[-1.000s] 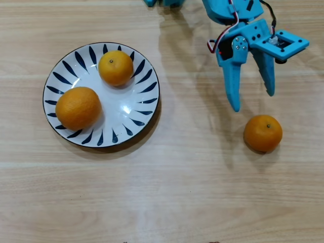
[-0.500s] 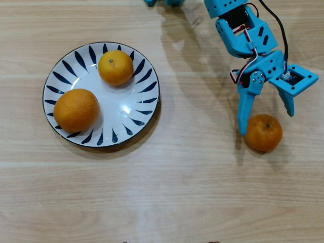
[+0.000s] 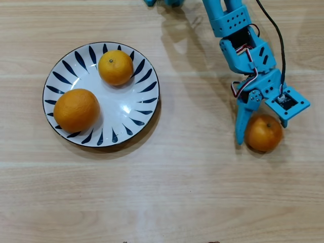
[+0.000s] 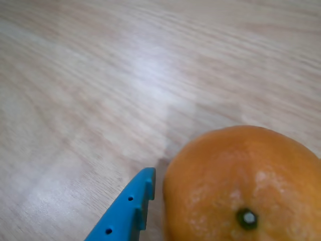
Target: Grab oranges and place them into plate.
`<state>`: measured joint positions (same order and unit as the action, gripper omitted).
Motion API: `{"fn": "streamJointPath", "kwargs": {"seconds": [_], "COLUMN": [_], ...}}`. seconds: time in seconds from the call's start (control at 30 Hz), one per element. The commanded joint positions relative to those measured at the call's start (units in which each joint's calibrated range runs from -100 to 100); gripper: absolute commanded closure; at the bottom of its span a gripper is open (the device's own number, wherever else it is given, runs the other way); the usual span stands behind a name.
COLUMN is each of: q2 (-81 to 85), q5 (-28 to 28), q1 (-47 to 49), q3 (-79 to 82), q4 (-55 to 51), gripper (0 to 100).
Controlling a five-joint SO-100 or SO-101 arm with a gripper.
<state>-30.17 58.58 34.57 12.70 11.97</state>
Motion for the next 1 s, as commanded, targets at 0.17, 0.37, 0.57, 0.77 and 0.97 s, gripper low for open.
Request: {"fn": "streamJointPath", "kwargs": {"seconds": [0.17, 0.37, 0.57, 0.77, 0.97], "q2": [-0.09, -0.09, -0.09, -0.09, 1.01], "q5": [1.8, 1.95, 2.0, 2.0, 1.48], "q1": [1.07, 1.4, 1.72, 1.96, 1.64], "q3": [-3.15, -3.15, -3.15, -3.15, -3.15], "q4": [1.13, 1.13, 1.13, 1.13, 1.05], "gripper": [59, 62, 64, 67, 67]}}
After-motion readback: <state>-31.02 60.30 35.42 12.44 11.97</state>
